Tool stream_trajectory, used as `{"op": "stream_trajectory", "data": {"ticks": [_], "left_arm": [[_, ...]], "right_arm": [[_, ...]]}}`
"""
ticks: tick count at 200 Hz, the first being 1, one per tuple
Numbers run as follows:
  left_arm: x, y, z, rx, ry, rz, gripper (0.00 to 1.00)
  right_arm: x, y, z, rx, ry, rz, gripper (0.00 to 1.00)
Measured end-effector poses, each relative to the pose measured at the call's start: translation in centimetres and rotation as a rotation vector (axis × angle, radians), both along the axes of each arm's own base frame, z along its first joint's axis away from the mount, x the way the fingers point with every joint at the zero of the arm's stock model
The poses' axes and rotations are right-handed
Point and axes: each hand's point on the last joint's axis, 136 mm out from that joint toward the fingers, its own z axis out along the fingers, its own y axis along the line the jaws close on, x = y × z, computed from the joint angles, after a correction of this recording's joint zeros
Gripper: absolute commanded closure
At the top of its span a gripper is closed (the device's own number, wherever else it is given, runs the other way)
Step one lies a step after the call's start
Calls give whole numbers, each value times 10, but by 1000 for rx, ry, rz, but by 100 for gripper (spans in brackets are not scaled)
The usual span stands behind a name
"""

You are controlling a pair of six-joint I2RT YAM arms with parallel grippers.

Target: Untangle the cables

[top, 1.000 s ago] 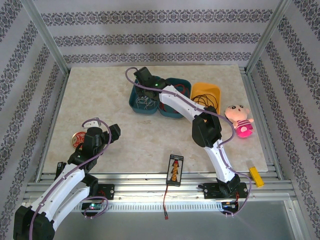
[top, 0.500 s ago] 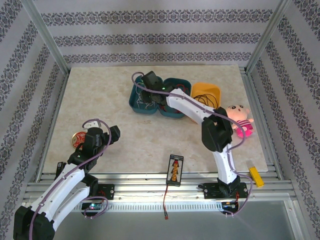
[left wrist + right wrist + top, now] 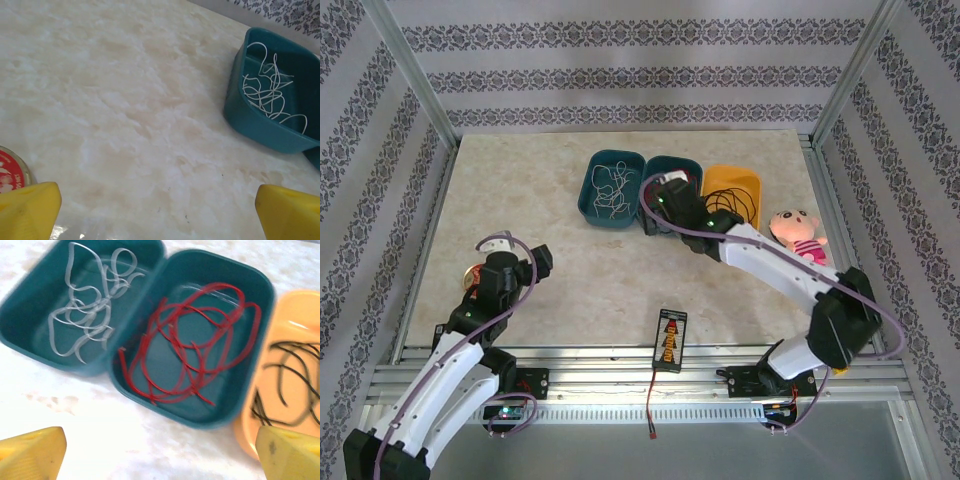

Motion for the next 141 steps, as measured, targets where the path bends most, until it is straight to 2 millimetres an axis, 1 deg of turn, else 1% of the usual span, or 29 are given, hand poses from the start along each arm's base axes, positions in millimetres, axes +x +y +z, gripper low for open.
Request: {"op": "stream_trajectory", "data": {"ticks": [29,52,64,75,89,112,127,141], "left_arm": [[-3,10,8,62,-27,23,1],[-5,22,18,131,-63,61,1],[-4,28,24,164,-96,84,1],[-3,33,25,192,-119,104,1],[-1,40,22,225,-140,131,1],[5,48,7,278,-135,158,1],[10,53,-2,306,-117,171,1],[16,59,-7,324,-99,189,1]], "right_arm": [[-17,-43,-1,-26,-58,-99,2],[-29,-84,1,-26,-123,-196,2],[-35,-104,-2,-26,-146,-242,2],[-39,-124,-7,-30,-163,-293,2],[-43,-145,-14,-32,-173,-343,2],[-48,-173,-23,-49,-187,-405,2],[-49,-183,-25,-62,-212,-419,2],[-49,-187,-26,-76,-244,-412,2]]}}
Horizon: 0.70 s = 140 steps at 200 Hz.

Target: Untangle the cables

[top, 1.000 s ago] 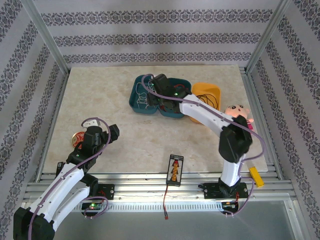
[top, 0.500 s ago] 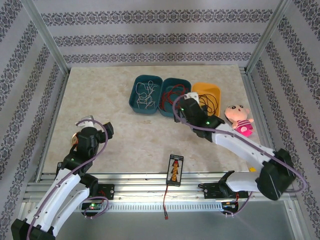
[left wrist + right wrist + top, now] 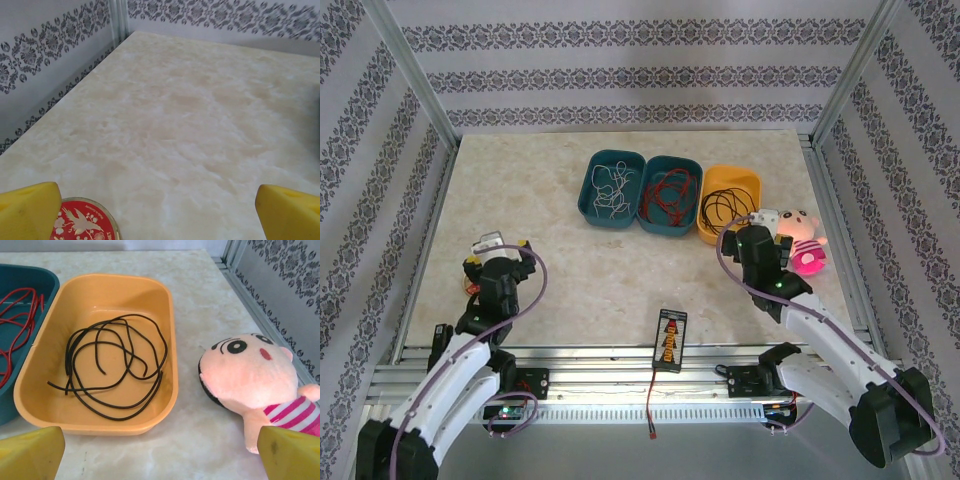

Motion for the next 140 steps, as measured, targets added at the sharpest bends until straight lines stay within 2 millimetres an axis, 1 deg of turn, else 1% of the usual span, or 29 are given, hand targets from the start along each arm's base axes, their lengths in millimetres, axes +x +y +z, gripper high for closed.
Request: {"op": "stream_trajectory", "data": {"ticks": [29,66,87,111,140], "left_arm": [[14,9,-11,0,21,18,1],[30,16,-24,-29,30,-5,1],[36,19,-32,-51,19,-27,1],[43,18,-41,-60,17,-73,1],[54,12,-46,-70,-3,-137,1]], "right_arm": [[-1,-11,-7,-34,-55,3,2],[-3,-36,-26,-39,-90,-32,2],[-2,-46,-32,-19,-115,-40,2],[1,-49,-31,0,-150,-27,2],[3,-45,-34,-4,-179,13,2]]}}
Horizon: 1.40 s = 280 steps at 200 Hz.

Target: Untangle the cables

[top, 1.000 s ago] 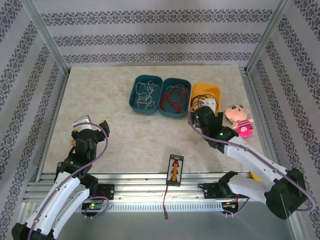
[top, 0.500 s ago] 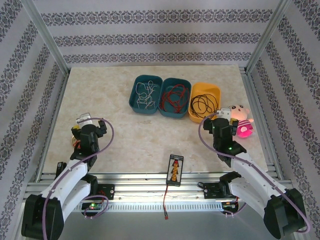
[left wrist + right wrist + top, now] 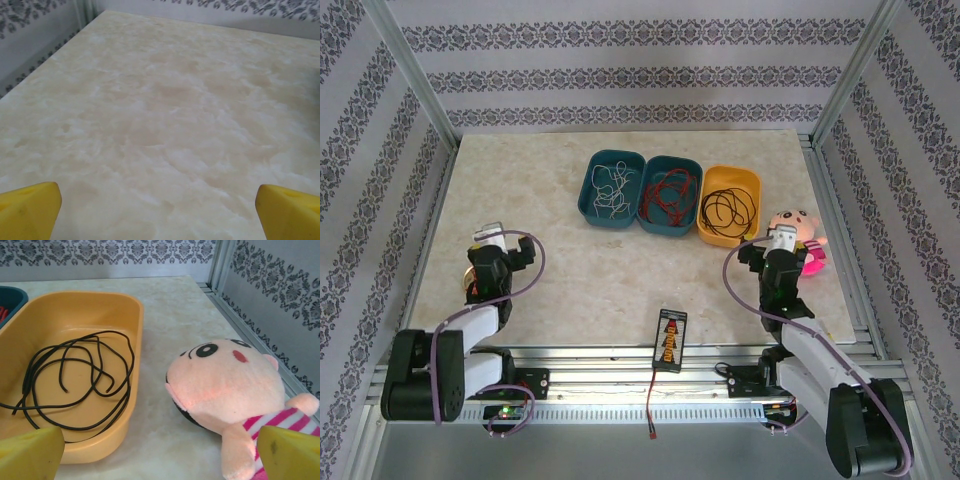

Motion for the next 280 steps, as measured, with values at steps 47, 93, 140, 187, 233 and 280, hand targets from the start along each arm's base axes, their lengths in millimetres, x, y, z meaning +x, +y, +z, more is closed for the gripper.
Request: {"op": "stream_trajectory", "data": {"ticks": [47,93,140,187,233,280], "left_arm": [[17,-14,-9,-19,-27,-108,1],[30,-24,-33,-47,-18,-183,1],[50,-39,-21,-50,-56,-294,1],[61,-52,-10,-35,-74,-386,1],[60,-47,-22,-18,-17,-338,1],[60,-42,-24,-7,-5,-304,1]], "right_arm": [[3,6,-2,-11,-50,45,2],[11,5,-3,-18,-90,59,2],[21,12,-9,-16,-108,104,2],[38,9,-30,-5,-74,117,2],[60,13,-33,20,-85,130,2],[76,0,-22,35,-96,57,2]]}}
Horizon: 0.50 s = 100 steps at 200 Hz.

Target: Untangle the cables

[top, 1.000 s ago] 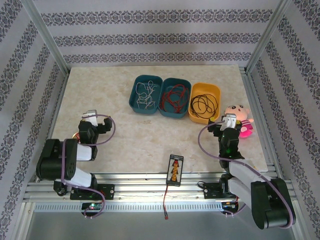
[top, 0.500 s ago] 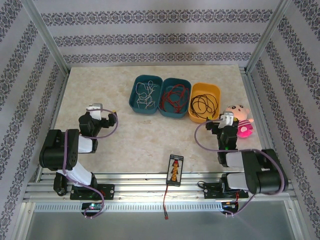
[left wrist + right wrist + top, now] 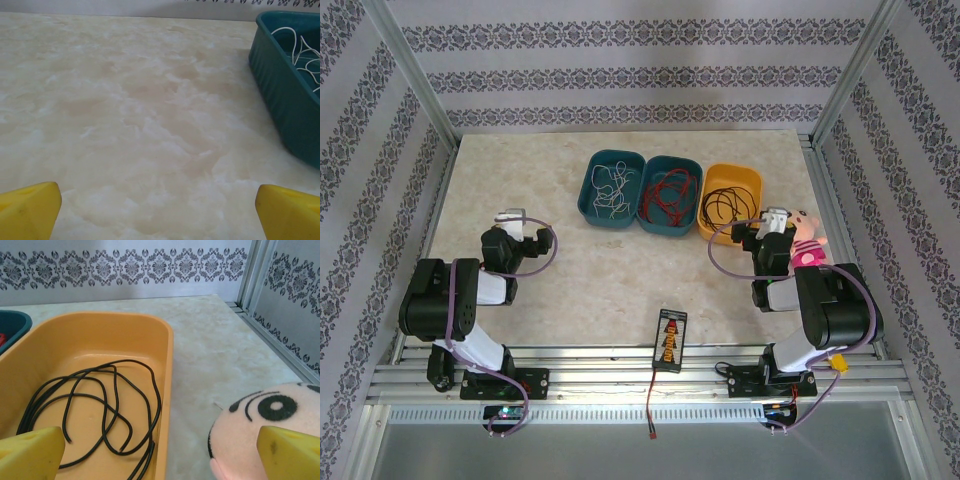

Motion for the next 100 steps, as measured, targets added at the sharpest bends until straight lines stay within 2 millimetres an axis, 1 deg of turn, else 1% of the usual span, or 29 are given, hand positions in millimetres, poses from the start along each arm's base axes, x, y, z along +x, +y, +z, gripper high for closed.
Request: {"op": "stream_trajectory", "data": {"ticks": [58,100], "left_arm": [[0,1,0,1,-1,3,1],[0,1,0,1,0,3,1]], "right_arm": [[-1,-1,-9,-2,41,-5,2],[0,-1,-9,-2,48,-5,2]]}}
